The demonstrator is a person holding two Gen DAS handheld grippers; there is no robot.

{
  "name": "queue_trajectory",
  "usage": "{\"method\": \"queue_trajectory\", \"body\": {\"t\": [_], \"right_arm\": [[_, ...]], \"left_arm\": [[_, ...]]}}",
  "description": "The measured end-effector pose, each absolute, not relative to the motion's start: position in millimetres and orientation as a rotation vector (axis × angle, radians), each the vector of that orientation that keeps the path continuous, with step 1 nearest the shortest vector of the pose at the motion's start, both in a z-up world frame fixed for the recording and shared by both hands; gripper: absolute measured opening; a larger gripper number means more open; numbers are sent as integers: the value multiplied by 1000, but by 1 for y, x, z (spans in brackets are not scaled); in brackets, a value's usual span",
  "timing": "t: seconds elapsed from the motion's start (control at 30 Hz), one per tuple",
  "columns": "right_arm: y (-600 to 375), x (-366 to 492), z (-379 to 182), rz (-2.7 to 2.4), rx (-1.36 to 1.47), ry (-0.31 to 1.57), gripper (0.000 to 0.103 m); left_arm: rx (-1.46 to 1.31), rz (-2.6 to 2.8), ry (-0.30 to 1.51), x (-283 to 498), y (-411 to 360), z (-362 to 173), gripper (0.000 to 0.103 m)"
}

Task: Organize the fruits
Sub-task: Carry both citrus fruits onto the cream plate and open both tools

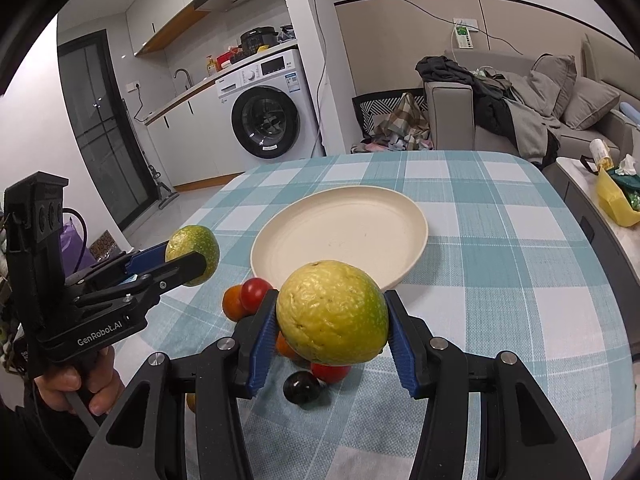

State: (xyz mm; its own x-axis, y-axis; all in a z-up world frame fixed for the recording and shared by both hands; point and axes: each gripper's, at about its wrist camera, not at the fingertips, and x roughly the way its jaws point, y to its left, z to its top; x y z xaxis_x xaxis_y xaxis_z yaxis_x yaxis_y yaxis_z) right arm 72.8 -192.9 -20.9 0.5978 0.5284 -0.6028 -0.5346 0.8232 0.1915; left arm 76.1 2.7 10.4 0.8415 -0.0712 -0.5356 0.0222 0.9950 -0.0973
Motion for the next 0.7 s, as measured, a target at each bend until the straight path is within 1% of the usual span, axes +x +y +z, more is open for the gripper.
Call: {"method": "queue_trajectory", "body": {"t": [0.37, 0.7], "right_arm": [[-183, 89, -15, 610, 19, 697, 52], [-172, 106, -13, 592, 48, 708, 52]], "left_arm": [[-94, -48, 565, 94, 4, 14, 45], [-76, -52, 597, 123, -3, 3, 45]]}}
